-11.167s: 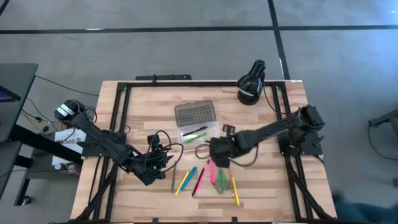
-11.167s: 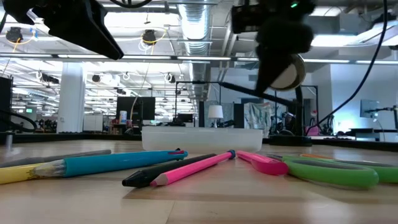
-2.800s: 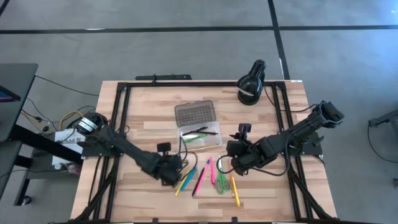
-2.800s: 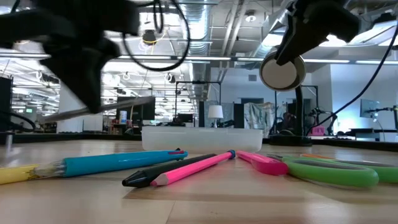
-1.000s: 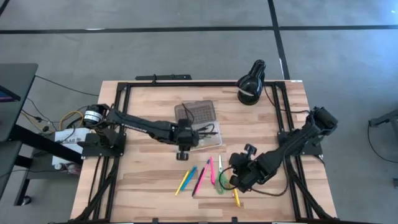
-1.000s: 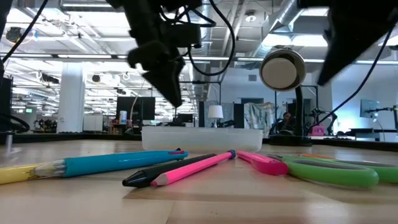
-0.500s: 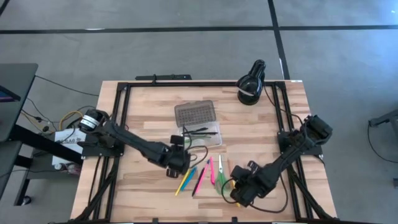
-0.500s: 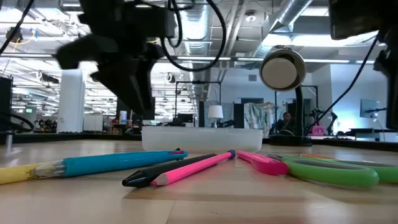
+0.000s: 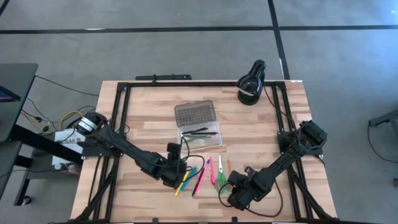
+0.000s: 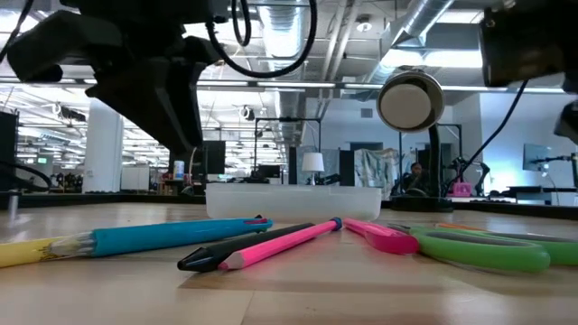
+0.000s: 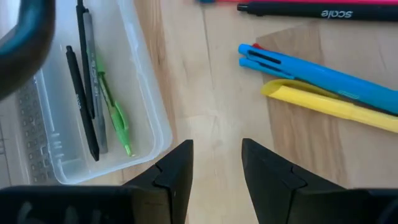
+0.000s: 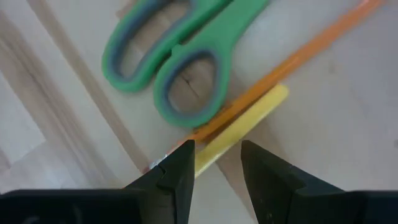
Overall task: Pick & place school supplies into a supply box
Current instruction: Put the right yellow pen into the transparent supply box
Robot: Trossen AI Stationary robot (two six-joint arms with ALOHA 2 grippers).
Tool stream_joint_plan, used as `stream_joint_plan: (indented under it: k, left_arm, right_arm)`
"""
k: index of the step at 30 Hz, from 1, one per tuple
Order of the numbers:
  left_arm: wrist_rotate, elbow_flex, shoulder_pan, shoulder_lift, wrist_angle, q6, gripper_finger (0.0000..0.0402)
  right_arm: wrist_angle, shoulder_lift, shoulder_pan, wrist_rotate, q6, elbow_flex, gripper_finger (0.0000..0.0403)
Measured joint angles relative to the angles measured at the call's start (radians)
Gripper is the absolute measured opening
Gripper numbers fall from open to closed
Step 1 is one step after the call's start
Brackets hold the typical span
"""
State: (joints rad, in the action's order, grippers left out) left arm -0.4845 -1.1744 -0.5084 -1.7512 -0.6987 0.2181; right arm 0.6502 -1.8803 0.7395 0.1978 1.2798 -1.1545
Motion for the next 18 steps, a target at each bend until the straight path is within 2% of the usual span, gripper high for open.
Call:
stream_joint_plan:
  k: [18]
  left_arm:
    - [-0.021,0.0,-0.008,0.0,0.0,0.024,0.0132]
  right_arm:
    - [0.012,-0.007,0.006,-0.044,0.052,-0.002,0.0124]
